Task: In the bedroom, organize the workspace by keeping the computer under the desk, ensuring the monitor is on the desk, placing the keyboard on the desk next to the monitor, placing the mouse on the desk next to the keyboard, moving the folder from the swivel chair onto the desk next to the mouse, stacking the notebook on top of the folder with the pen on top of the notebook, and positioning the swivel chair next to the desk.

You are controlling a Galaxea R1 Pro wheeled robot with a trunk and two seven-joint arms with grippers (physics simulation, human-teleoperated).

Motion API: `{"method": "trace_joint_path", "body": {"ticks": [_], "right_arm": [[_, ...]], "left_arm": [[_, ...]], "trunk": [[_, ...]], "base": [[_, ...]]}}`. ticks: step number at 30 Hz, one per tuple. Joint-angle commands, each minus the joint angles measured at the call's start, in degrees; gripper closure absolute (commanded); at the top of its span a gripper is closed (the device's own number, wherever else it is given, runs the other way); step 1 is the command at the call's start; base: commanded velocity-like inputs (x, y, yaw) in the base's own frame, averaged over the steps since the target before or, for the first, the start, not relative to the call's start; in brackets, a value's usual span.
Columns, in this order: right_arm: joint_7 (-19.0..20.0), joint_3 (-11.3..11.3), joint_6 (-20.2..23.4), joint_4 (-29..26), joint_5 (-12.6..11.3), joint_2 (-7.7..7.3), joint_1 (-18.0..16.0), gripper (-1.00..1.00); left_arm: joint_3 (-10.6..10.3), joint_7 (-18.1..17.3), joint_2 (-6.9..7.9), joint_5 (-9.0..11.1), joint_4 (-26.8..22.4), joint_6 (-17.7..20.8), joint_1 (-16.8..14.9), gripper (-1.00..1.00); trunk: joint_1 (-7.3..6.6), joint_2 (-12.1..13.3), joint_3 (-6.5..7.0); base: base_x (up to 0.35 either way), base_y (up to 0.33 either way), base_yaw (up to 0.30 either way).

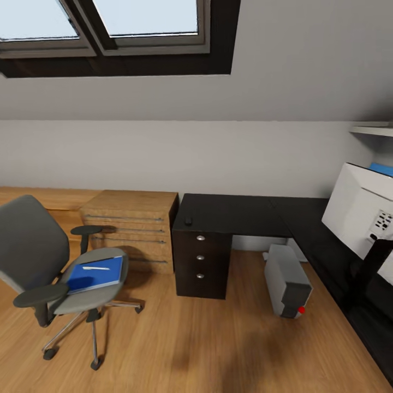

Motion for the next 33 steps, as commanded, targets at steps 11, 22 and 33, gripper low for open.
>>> {"method": "trace_joint_path", "body": {"ticks": [11,22,33], "right_arm": [[0.3,-0.3,-0.3,1.4,3.7,0.42,0.0,-1.00],[0.3,-0.3,-0.3,1.4,3.8,0.46,0.0,-1.00],[0.3,-0.3,-0.3,1.4,3.8,0.46,0.0,-1.00]], "left_arm": [[-0.6,0.5,-0.08,0.3,-0.1,0.1,0.0,-1.00],[-0.7,0.5,-0.10,0.3,-0.1,0.1,0.0,-1.00],[-0.7,0.5,-0.17,0.3,-0.1,0.1,0.0,-1.00]], "trunk": [[-0.04,0.0,-0.54],[-0.04,0.0,-0.55],[-0.04,0.0,-0.55]], "base": [[-0.332,0.000,-0.074],[-0.210,0.000,-0.001],[-0.197,-0.003,0.000]]}}
